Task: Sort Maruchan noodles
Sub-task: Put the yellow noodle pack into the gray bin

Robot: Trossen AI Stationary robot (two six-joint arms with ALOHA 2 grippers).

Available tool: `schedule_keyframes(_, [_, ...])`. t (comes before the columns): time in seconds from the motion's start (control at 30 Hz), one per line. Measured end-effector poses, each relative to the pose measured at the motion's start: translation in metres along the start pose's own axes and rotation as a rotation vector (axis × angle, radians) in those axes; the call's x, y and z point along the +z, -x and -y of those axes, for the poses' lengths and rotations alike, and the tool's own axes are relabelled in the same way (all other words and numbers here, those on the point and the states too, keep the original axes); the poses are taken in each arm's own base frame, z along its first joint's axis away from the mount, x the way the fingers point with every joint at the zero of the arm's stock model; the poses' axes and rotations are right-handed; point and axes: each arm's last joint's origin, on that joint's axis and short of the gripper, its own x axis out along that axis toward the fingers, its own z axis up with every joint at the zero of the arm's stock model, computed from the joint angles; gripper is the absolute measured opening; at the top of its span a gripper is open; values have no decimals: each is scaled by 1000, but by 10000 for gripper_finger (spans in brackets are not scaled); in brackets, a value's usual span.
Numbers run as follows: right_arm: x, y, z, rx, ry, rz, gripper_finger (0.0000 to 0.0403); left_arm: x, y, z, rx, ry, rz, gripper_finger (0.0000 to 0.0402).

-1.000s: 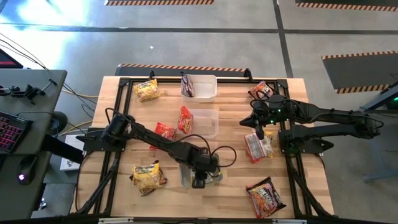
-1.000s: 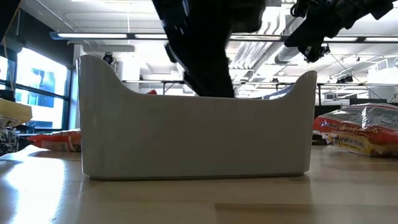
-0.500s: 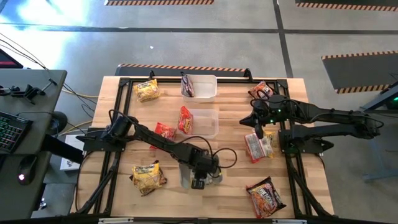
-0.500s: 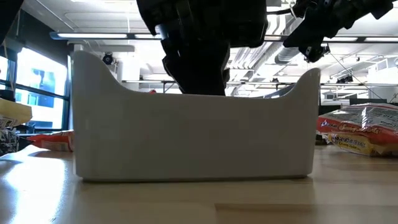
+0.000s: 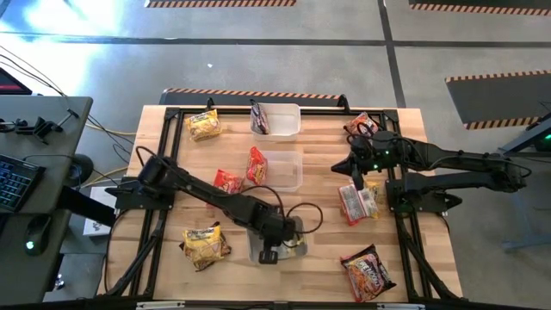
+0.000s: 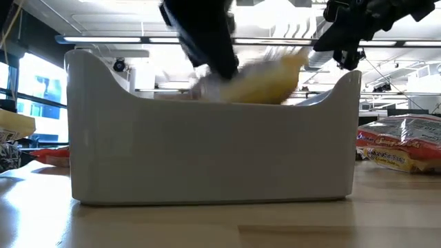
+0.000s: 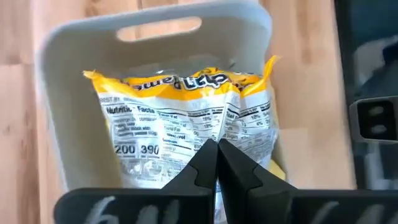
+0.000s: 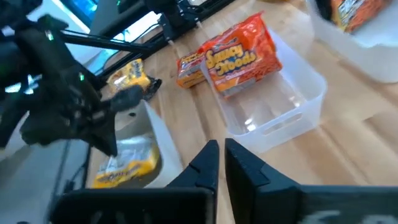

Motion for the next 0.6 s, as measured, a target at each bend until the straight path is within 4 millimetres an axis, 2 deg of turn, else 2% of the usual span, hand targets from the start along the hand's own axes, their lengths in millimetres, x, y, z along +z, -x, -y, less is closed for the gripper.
schedule_keyframes(0.13, [0,0,-1,32,-58,-15,41,2,23,4,35,61,61,0])
schedule_keyframes(0.4, [0,0,-5,149,-293,-75,129,7,71,2,196,270,262,0])
schedule_keyframes(0.6, [5,-2,-7,183,-271,-33,185,12,102,-9,384,362,460,0])
